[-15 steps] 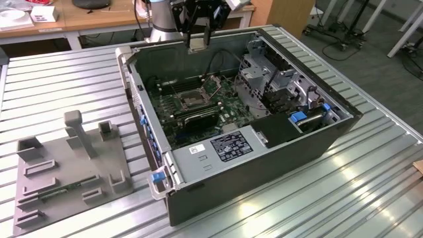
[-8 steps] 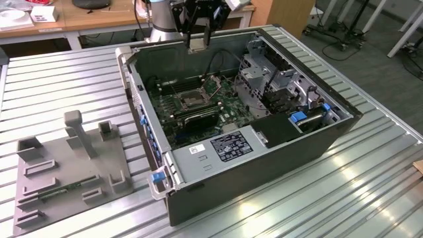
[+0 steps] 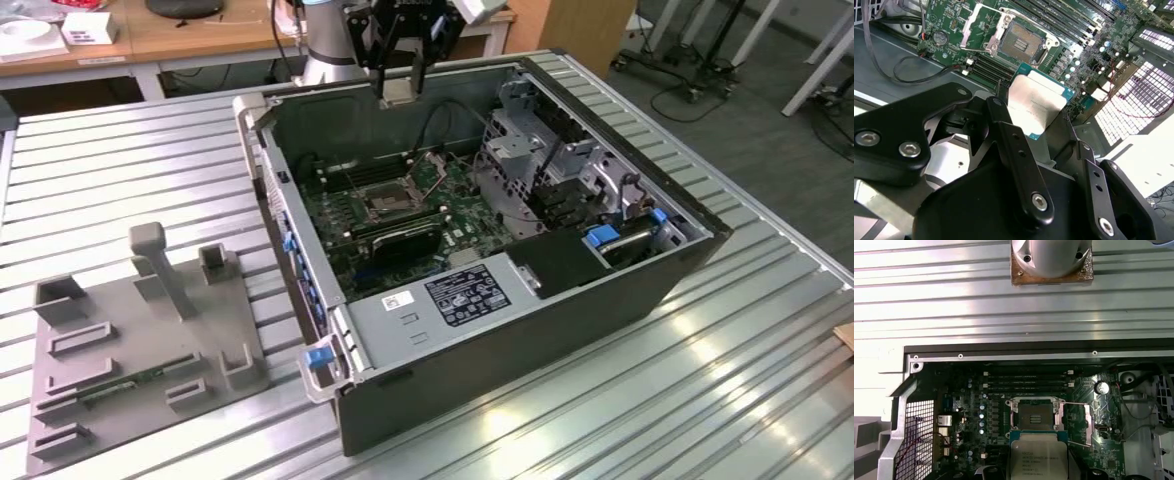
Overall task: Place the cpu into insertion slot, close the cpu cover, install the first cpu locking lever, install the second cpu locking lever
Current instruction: 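Place the cpu into insertion slot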
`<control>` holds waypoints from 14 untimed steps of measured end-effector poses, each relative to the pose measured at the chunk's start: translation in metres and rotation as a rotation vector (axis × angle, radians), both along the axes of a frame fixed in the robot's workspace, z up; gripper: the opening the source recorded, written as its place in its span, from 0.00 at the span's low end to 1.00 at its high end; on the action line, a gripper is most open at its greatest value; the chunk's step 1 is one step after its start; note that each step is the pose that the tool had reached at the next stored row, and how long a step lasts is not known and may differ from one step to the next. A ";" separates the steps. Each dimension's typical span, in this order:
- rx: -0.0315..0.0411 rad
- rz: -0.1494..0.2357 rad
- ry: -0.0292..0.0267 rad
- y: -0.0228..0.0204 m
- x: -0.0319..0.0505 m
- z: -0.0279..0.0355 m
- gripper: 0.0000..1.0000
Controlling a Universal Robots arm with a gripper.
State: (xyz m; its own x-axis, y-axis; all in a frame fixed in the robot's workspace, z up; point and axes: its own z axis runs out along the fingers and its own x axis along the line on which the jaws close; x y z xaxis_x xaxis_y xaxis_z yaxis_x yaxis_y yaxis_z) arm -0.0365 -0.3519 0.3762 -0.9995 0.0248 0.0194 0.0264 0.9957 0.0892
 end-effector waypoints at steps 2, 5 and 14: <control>0.0001 0.000 0.0000 0.0000 0.0000 -0.0001 0.54; 0.0003 0.000 -0.0002 -0.0003 0.0000 -0.0002 0.54; 0.0001 0.000 0.0000 -0.0021 0.0000 -0.0040 0.54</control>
State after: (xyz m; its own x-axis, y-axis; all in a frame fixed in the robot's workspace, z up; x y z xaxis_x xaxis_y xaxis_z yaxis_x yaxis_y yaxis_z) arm -0.0365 -0.3539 0.3723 -0.9995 0.0248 0.0193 0.0264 0.9957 0.0893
